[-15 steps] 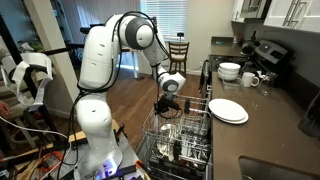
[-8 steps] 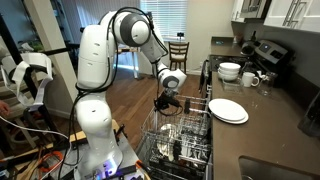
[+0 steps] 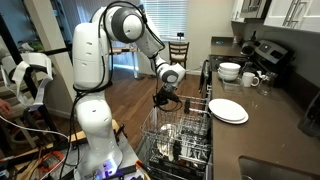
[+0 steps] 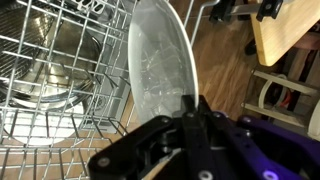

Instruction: Take the plate from the dishwasher and put it on the stack of white plates on the countertop

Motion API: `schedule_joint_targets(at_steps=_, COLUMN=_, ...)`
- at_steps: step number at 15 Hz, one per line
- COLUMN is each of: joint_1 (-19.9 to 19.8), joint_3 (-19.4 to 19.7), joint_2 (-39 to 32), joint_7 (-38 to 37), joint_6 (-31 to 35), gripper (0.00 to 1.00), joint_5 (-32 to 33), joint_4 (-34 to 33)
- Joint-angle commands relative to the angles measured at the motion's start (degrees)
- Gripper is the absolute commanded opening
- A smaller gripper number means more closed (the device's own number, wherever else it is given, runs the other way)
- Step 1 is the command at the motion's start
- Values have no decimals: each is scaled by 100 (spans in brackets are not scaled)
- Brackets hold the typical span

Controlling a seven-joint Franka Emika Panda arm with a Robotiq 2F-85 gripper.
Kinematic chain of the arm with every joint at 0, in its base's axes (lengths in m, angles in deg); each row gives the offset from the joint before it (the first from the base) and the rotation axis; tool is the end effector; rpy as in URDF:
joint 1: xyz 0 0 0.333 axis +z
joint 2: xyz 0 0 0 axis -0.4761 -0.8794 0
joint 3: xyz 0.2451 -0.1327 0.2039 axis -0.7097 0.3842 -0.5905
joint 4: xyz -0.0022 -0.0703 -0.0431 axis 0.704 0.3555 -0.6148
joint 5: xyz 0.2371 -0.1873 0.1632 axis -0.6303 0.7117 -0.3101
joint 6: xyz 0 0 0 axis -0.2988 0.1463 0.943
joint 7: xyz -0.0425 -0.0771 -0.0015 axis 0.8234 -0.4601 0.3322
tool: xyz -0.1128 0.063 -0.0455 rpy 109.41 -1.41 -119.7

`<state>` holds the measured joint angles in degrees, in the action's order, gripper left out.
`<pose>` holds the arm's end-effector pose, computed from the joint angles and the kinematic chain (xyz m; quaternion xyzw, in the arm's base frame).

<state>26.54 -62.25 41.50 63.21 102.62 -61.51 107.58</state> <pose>0.4275 0.1059 0.2706 -0.8450 -0.4714 0.1271 0.2183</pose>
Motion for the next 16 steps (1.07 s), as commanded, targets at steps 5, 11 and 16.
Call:
schedule_joint_targets(at_steps=5, joint_1=380, joint_3=154, joint_2=357, joint_7=-111, joint_6=4, gripper=2, joint_5=30, joint_4=202)
schedule_joint_targets(at_steps=11, joint_1=479, joint_3=239, joint_2=616, joint_7=-317, joint_6=38, gripper=2, joint_5=97, joint_4=273)
schedule_joint_targets(at_steps=16, joint_1=671, joint_3=288, joint_2=1004, joint_7=-1038, joint_6=528, gripper=2, joint_5=619, joint_4=470)
